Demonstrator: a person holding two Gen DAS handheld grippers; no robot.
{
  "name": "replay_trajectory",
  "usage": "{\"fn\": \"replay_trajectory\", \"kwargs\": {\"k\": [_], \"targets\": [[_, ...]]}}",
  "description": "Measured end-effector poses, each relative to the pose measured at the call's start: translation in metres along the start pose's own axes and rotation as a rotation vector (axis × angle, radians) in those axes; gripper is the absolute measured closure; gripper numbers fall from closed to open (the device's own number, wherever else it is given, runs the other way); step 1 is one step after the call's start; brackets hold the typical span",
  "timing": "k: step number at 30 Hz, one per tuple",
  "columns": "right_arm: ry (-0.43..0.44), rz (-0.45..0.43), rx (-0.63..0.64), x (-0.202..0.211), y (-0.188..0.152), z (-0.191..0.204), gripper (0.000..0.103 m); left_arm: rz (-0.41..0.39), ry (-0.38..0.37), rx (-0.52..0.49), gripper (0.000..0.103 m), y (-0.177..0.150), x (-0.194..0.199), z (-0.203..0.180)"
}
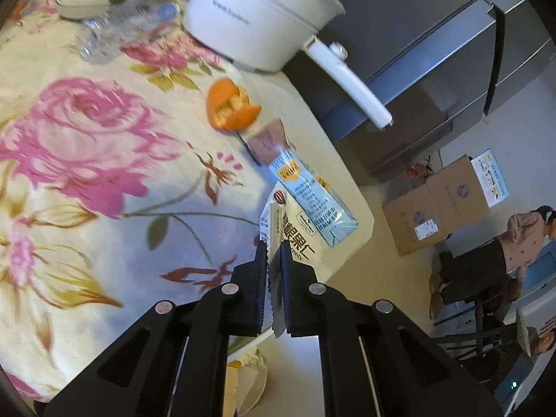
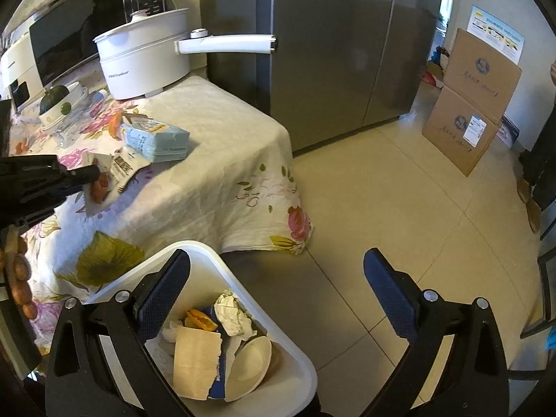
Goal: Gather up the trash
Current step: 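Grasp the brown drink carton on the table with the left gripper, then grasp the grey drink carton with the right gripper while the left holds the brown carton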
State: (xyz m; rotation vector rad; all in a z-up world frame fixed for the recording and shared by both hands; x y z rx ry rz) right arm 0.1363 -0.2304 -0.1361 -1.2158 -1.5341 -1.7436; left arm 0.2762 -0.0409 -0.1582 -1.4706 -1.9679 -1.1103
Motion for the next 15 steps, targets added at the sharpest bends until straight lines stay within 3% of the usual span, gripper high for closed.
{"fn": "replay_trajectory", "kwargs": {"k": [8, 15], "targets": [[-0.003, -0.097, 0.146, 0.01, 0.058, 0.045, 0.007, -0.105, -0.022, 0.024, 0.095, 0.014, 0.063, 0.019], [0.138, -0.023, 0.289, -0.017, 0.1, 0.106, 0.007, -0.203, -0.042, 0.069, 0.095, 0.027, 0.117, 0.041]]}}
Point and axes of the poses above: each gripper's, at about its wrist camera, not at the fingertips, and x roughly against the way its jaws point, z to its left, y to its top, the point moved 9 cm from there along -x, roughly the way its jaws point, and after that the axes turned 8 degrees about z, right-handed, at the moved point
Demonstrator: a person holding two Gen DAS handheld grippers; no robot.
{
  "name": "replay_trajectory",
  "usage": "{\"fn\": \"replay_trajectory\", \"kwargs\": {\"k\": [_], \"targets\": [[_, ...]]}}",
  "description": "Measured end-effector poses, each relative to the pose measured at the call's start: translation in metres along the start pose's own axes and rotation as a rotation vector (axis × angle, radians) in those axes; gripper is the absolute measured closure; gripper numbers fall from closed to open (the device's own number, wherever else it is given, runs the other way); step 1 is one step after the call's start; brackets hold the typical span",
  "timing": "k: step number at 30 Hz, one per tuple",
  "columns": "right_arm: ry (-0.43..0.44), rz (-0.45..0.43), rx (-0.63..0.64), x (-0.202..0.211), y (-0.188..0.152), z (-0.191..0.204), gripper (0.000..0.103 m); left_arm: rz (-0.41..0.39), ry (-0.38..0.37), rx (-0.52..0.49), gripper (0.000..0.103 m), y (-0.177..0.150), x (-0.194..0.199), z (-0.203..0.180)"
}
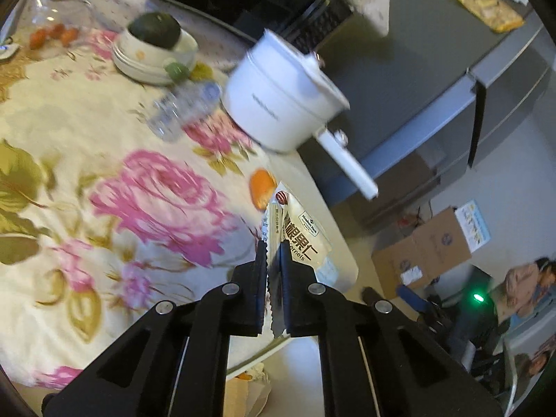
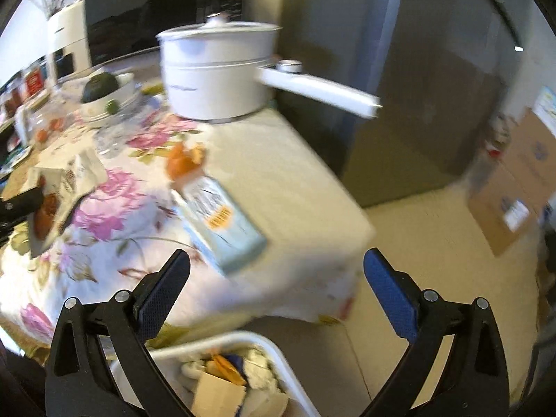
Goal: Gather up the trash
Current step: 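Grasp the grey drink carton with the right gripper while the left holds the brown carton, then carry the grey carton into the bin and open the right gripper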
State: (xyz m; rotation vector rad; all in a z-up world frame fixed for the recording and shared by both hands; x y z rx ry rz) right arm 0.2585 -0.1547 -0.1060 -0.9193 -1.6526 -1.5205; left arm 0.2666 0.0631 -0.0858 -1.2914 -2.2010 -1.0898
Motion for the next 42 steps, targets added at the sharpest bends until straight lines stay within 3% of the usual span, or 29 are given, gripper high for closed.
{"fn": "replay_trajectory", "kwargs": {"k": [7, 18, 21, 22, 26, 42], "targets": [[0.112, 0.114, 0.061, -0.047, 0.019, 0.033, 0.007, -0.075, -0.019, 0.019, 0.095, 0.016, 0.043, 0.014], [0.116, 0.182, 0.085, -0.098, 0.034, 0.043, 0.009, -0.065, -0.028, 0.039, 0.095, 0.015, 0.053, 0.028], [0.193, 0.22, 0.06, -0.105, 0.034, 0.048, 0.04, -0.048, -0.038, 0.055, 0.095, 0.013, 0.048, 0.032], [0.203, 0.224, 0.044, -0.105, 0.034, 0.047, 0.042, -0.045, -0.037, 0.056, 0.095, 0.013, 0.047, 0.032], [0.213, 0.215, 0.027, -0.101, 0.037, 0.047, 0.054, -0.04, -0.031, 0.049, 0.095, 0.011, 0.045, 0.03], [0.185, -0.033, -0.073, -0.012, 0.057, 0.025, 0.054, -0.036, -0.05, 0.025, 0.095, 0.004, 0.045, 0.016]]}}
Point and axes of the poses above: each gripper's, at about its wrist camera, not at the fingertips, and x roughly against the way its jaws point, z to its left, y to its top, the point moved 9 cm from there along -x, roughly the way its jaws point, and after that the axes turned 8 degrees about z, right-handed, at the moved point
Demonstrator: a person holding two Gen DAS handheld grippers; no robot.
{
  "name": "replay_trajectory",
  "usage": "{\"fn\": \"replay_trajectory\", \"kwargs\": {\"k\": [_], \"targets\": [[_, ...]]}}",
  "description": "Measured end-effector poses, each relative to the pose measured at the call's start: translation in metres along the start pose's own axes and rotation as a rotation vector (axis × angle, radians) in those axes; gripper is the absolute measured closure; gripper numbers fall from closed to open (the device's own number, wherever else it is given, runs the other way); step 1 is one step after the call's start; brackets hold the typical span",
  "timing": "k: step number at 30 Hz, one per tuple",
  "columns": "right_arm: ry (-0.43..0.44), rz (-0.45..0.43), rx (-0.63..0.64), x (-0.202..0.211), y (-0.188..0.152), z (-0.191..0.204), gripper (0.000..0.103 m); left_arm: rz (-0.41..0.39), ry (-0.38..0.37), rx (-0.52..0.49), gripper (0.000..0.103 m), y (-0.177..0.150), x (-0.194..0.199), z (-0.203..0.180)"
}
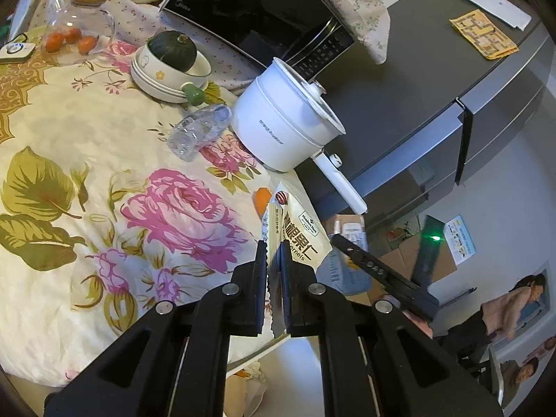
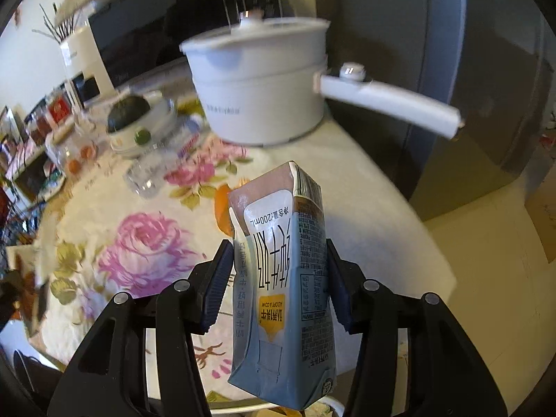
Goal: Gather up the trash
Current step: 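Carry the grey carton into the bin and open the right gripper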
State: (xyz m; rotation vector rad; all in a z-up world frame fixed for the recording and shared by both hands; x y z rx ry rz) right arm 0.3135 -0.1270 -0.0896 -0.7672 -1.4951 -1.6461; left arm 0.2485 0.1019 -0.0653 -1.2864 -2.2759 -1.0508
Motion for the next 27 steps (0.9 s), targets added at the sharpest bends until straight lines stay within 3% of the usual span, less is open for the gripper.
{"fn": "replay_trajectory", "kwargs": {"k": [6, 11, 14, 15, 19, 21, 25, 27], "targets": [[-0.064, -0.054, -0.052, 0.041, -0.027, -0.013, 0.054, 0.007, -0.014, -0.026, 0.095, -0.006, 0.0, -0.011], [-0.107, -0.037, -0.073, 0.06, -0.076, -0.023, 0.054, 0.018, -0.022, -0.05, 0.095, -0.012, 0.0, -0.019], [-0.097, 0.022, -0.088, 0.062, -0.116, -0.025, 0.053, 0.029, -0.028, -0.073, 0.095, -0.018, -0.002, -0.027], [-0.099, 0.037, -0.094, 0.063, -0.126, -0.026, 0.051, 0.032, -0.028, -0.078, 0.095, -0.02, -0.002, -0.029], [-0.134, 0.016, -0.131, 0.075, -0.154, -0.033, 0.013, 0.058, -0.032, -0.111, 0.095, -0.033, -0.008, -0.04], [-0.181, -0.034, -0.139, 0.086, -0.157, -0.04, 0.007, 0.069, -0.035, -0.126, 0.095, -0.038, -0.01, -0.044], [-0.251, -0.079, -0.155, 0.092, -0.157, -0.061, 0.007, 0.104, -0.044, -0.155, 0.095, -0.052, -0.019, -0.055], [-0.332, -0.13, -0.155, 0.096, -0.156, -0.075, 0.007, 0.125, -0.054, -0.169, 0.095, -0.059, -0.023, -0.06]]}}
Point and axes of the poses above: each gripper's, at about its wrist camera, not at the fingertips, and x roughly against the way its jaws point, z to its left, y to its top, the point moved 9 cm from there along -x, roughly the way its jaws point, and after that the axes turned 8 degrees about z, right-handed, at the moved point
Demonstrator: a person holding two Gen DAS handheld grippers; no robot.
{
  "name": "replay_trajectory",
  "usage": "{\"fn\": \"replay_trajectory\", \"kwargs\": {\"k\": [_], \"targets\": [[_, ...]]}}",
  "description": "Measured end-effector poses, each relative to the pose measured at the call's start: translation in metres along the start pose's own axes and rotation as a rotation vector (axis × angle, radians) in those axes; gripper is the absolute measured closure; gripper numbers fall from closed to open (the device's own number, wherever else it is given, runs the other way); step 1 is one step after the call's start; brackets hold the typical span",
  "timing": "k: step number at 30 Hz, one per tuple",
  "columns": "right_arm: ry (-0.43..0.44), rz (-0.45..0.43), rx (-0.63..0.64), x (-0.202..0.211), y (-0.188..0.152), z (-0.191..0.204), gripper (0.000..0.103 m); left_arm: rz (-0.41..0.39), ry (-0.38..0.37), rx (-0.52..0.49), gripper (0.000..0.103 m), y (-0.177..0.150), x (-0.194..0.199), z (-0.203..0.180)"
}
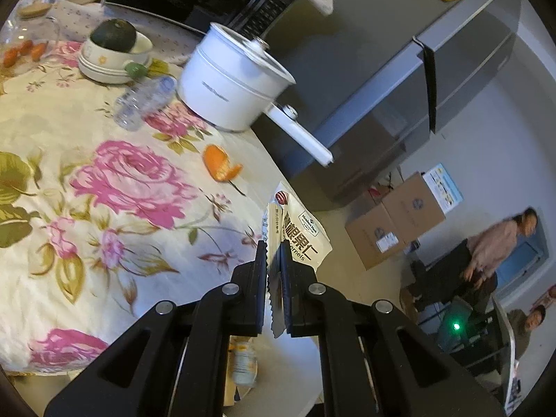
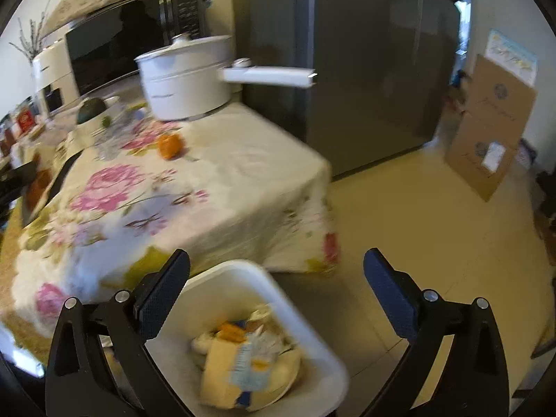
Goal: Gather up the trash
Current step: 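Carry the grey carton into the bin and open the right gripper, then lower the brown carton into the bin and open the left gripper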
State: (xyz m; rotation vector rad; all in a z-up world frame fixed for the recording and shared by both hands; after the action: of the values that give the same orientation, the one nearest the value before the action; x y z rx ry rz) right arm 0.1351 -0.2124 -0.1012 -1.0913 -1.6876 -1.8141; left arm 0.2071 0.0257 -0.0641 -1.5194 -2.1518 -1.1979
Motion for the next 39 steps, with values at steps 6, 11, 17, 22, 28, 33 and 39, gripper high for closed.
{"fn": "replay_trajectory", "kwargs": {"k": [6, 11, 17, 22, 28, 33, 39], "targets": [[-0.128, -0.004, -0.105, -0.011, 0.001, -0.041, 0.007, 0.089, -0.02, -0.086, 0.095, -0.019, -0.021, -0.024], [-0.178, -0.013, -0.164, -0.009, 0.0, -0.063, 0.007, 0.162, -0.023, -0.143, 0.095, -0.04, -0.04, -0.037], [-0.188, -0.012, -0.197, -0.007, -0.001, -0.07, 0.007, 0.238, -0.019, -0.208, 0.095, -0.064, -0.059, -0.052], [-0.187, -0.011, -0.197, -0.008, 0.0, -0.069, 0.007, 0.292, -0.02, -0.24, 0.094, -0.08, -0.072, -0.059], [-0.197, -0.023, -0.188, -0.005, 0.002, -0.067, 0.007, 0.418, 0.016, -0.272, 0.058, -0.108, -0.092, -0.059], [-0.175, -0.007, -0.168, -0.006, 0.002, -0.06, 0.007, 0.44, 0.042, -0.27, 0.048, -0.113, -0.096, -0.055], [-0.088, 0.018, -0.124, -0.004, 0.012, -0.034, 0.007, 0.364, 0.078, -0.166, 0.045, -0.078, -0.095, -0.036]]}}
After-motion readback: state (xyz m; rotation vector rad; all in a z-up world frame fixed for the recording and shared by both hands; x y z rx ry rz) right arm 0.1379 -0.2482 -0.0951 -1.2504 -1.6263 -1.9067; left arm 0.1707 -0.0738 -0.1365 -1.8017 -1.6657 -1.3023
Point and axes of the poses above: each gripper's, at about its wrist camera, not at the fingertips, and x roughly against the way its jaws point, z to its left, y to its top, the point moved 9 cm from there along -x, roughly the way its jaws point, and after that the axes turned 8 degrees about z, right-handed, at the moved point
